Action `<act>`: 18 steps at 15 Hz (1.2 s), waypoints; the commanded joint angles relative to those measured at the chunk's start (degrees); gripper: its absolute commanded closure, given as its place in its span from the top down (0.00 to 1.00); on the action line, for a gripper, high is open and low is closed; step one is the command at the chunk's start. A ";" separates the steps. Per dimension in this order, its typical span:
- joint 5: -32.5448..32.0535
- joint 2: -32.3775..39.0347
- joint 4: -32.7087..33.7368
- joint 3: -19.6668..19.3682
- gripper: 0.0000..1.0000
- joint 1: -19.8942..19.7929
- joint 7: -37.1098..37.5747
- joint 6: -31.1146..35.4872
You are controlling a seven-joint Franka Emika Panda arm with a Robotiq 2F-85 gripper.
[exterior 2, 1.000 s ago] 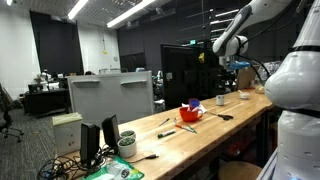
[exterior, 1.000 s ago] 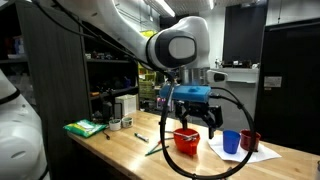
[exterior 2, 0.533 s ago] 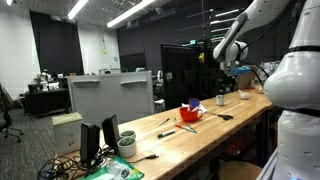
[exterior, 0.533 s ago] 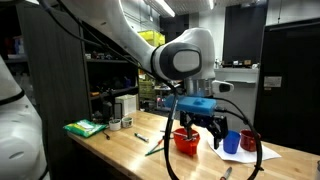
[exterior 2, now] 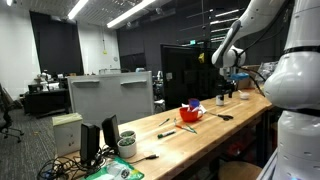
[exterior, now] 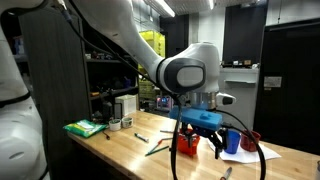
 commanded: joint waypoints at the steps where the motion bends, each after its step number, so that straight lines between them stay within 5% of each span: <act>1: 0.78 3.29 1.29 0.31 1.00 -1.26 -3.22 2.73; 18: 0.29 14.46 3.59 3.13 1.00 -4.41 3.42 12.06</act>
